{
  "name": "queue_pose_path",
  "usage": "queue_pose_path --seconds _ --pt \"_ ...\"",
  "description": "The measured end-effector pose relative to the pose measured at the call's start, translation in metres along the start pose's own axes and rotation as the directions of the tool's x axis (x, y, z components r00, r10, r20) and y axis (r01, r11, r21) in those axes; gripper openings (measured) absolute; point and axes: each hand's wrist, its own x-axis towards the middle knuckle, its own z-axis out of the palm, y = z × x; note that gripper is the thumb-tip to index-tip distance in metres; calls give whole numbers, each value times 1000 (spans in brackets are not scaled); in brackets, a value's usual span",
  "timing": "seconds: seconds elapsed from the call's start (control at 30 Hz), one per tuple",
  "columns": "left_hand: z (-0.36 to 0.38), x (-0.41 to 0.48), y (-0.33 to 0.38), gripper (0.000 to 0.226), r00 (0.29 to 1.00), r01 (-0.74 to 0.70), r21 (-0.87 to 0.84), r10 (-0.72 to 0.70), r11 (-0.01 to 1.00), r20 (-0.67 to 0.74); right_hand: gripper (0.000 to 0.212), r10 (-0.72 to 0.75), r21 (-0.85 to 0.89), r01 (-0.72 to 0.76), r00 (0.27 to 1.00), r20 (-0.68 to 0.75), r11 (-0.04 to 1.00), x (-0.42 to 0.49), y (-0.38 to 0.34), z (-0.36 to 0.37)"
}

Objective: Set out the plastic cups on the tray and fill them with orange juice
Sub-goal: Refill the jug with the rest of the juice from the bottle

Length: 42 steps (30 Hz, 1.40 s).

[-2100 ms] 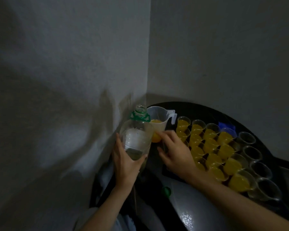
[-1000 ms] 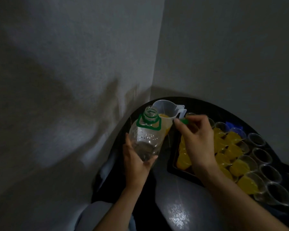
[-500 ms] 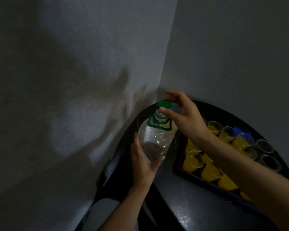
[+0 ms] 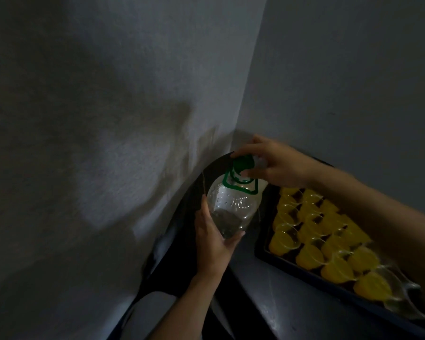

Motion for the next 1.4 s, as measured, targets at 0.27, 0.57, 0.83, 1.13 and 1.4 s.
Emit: queue_pose_path --seconds 0.27,0.57,0.83,1.13,1.4 --pt "-2 1 2 124 1000 -9 -43 9 999 0 44 -68 -168 96 984 162 981 17 -3 -23" --pt "-3 2 2 127 1000 18 -39 -19 999 -15 52 65 -473 -151 979 -195 868 21 -13 12" --pt "-1 2 9 125 988 151 0 -151 988 34 38 55 -308 -75 996 -74 948 12 -20 2" --pt "-2 2 14 126 981 188 -2 -188 982 40 39 169 -338 -227 966 -194 913 17 -32 17" --pt "0 3 14 128 980 196 6 -196 981 20 26 106 -365 -162 980 -168 917 22 -22 18"
